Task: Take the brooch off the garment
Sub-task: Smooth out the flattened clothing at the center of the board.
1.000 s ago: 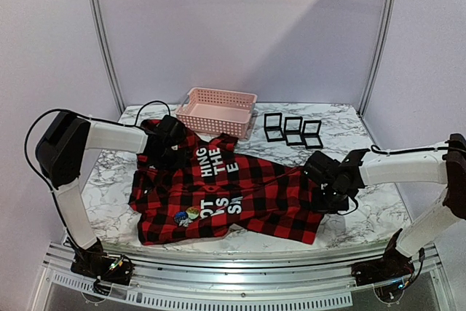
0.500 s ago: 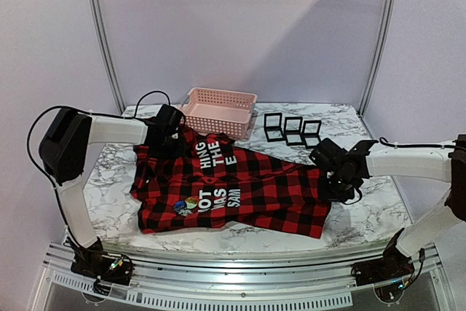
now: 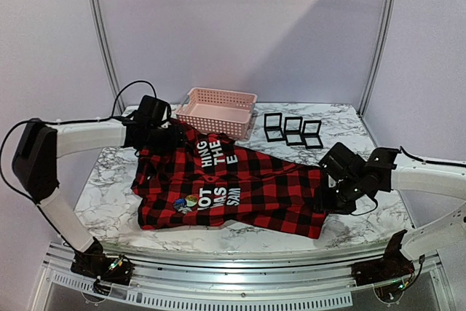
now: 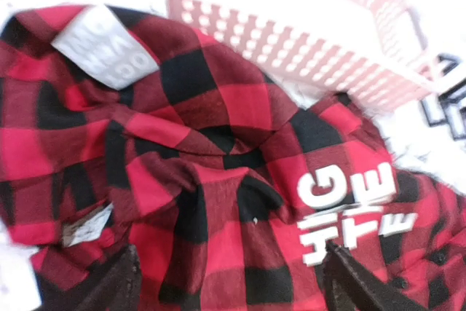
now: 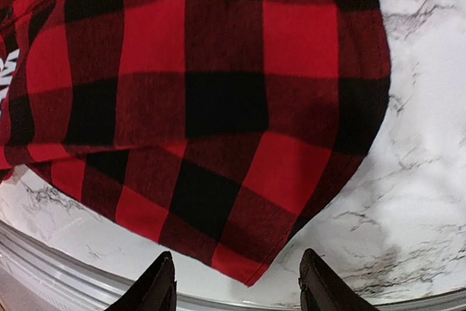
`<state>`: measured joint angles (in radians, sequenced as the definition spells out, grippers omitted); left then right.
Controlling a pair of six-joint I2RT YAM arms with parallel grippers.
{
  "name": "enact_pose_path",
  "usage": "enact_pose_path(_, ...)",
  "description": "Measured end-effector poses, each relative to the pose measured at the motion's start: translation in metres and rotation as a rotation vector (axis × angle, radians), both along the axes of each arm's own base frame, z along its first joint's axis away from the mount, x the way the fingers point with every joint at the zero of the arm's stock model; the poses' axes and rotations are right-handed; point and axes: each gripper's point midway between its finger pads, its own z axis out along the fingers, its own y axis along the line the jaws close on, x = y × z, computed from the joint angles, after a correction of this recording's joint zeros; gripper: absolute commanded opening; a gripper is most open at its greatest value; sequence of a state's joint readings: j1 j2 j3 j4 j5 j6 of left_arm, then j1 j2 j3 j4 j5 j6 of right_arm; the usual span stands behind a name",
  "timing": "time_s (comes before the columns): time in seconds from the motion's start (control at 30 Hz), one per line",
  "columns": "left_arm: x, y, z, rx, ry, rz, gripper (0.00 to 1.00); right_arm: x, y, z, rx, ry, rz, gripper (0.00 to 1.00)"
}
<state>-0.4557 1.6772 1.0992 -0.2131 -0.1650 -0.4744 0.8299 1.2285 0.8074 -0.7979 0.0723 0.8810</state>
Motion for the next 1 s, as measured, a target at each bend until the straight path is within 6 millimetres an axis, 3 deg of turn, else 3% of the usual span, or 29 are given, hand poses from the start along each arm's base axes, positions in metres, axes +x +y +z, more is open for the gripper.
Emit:
enact_pose_path(0.1, -0.018, 0.009, 0.022, -0.038, -0.041, 0.015, 0.93, -0.017, 0.008, -0.008, 0.010, 0.046, 0.016, 0.56)
enact_pose_path(0.2, -0.042, 0.022, 0.025, -0.059, -0.043, 0.039, 0.97, -0.026, 0.012, -0.014, 0.006, 0.079, 0.017, 0.54)
enact_pose_path(0.43, -0.108, 0.068, -0.010, -0.059, 0.084, 0.154, 0.97, -0.037, 0.016, -0.026, -0.019, 0.126, 0.015, 0.52)
enact_pose_path(0.8, -0.168, 0.119, -0.039, -0.013, 0.186, 0.308, 0.99, -0.048, 0.012, -0.041, -0.051, 0.172, -0.018, 0.48)
enact_pose_path(0.87, -0.173, 0.125, -0.039, -0.013, 0.182, 0.331, 0.97, -0.048, 0.012, -0.042, -0.053, 0.174, -0.022, 0.46)
enact_pose_path(1.0, -0.182, 0.128, -0.050, -0.036, 0.206, 0.350, 0.79, -0.047, 0.013, -0.046, -0.060, 0.179, -0.027, 0.41)
